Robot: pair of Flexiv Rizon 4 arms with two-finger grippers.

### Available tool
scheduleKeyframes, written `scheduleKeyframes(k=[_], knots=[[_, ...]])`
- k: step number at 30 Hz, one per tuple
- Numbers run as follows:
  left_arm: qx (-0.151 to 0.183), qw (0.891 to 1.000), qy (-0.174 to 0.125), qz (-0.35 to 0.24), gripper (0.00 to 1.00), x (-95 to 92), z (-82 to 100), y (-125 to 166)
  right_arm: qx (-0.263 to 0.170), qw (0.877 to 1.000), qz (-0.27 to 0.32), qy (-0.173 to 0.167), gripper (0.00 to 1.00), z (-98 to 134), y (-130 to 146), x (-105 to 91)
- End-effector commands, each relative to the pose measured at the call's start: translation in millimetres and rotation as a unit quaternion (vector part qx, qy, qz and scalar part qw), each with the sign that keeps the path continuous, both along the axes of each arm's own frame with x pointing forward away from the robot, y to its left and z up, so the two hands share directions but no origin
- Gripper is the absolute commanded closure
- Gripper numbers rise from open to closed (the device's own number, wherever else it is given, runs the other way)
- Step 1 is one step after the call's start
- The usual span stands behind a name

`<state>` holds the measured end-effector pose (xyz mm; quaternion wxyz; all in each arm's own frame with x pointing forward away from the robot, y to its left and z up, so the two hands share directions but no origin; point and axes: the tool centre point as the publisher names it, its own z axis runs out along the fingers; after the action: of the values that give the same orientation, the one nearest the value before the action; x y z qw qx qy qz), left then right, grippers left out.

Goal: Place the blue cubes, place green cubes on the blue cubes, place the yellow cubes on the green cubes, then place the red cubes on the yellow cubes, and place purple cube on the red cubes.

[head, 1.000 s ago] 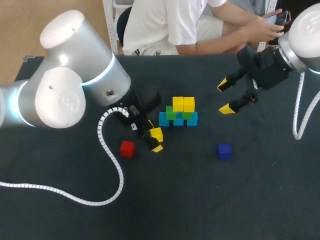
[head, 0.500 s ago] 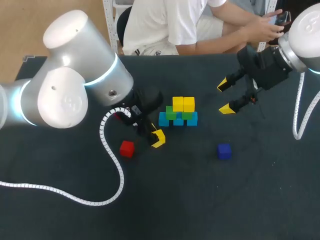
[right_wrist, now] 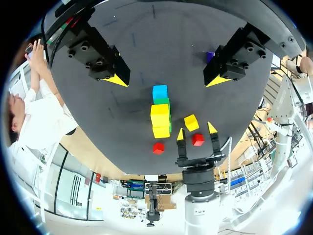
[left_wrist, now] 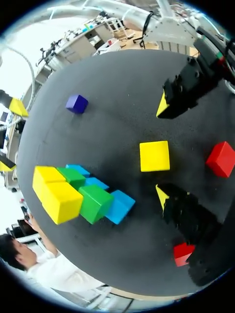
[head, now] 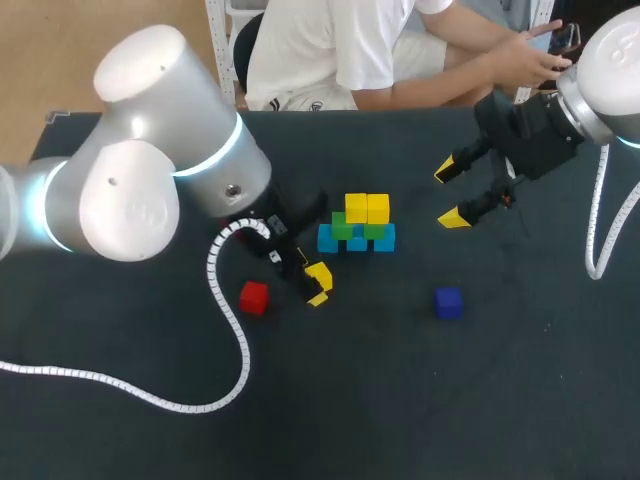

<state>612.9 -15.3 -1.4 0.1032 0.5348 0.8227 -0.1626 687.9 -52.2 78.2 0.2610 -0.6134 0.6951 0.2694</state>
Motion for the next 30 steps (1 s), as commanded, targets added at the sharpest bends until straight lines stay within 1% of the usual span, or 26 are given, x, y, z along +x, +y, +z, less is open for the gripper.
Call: scheduleKeyframes(k=[1, 4, 10, 14, 16, 17, 18, 23, 25, 26, 30], knots=[[0.031, 0.999, -0.014, 0.016, 0.00, -6.0, 6.4, -3.8, 0.001, 1.000, 0.000, -0.001, 0.00, -0.1, -0.2, -0.5], [0.034, 0.999, -0.018, 0.021, 0.00, -5.1, 7.9, -2.9, 0.001, 1.000, 0.000, -0.001, 0.00, -0.1, -0.2, -0.5], [0.025, 0.999, -0.024, 0.018, 0.14, -1.7, 8.0, -4.5, 0.001, 1.000, 0.000, -0.001, 0.00, -0.1, -0.2, -0.5], [0.012, 0.999, -0.025, 0.017, 0.29, -1.6, 6.1, -4.8, 0.001, 1.000, 0.000, -0.001, 0.00, -0.1, -0.2, -0.5], [0.010, 1.000, -0.024, 0.017, 0.54, -1.4, 5.3, -4.6, 0.001, 1.000, 0.000, -0.001, 0.00, -0.1, -0.2, -0.5], [0.009, 1.000, -0.024, 0.017, 0.57, -1.2, 5.0, -4.6, 0.001, 1.000, 0.000, -0.001, 0.00, -0.1, -0.2, -0.5], [0.010, 1.000, -0.024, 0.017, 0.57, -0.8, 4.8, -4.8, 0.001, 1.000, 0.000, -0.001, 0.00, -0.1, -0.2, -0.5], [0.012, 0.999, -0.024, 0.019, 0.53, 2.3, 4.0, -8.1, 0.001, 1.000, 0.000, -0.001, 0.00, -0.1, -0.2, -0.5], [0.013, 0.999, -0.025, 0.018, 0.49, 2.9, 3.9, -11.0, 0.001, 1.000, 0.000, -0.001, 0.00, -0.1, -0.2, -0.5], [0.014, 0.999, -0.026, 0.019, 0.42, 2.8, 3.8, -12.1, 0.001, 1.000, 0.000, -0.001, 0.00, -0.1, -0.2, -0.5], [0.019, 0.999, -0.026, 0.022, 0.06, -1.0, 3.1, -15.4, 0.001, 1.000, 0.000, -0.001, 0.00, -0.1, -0.2, -0.5]])
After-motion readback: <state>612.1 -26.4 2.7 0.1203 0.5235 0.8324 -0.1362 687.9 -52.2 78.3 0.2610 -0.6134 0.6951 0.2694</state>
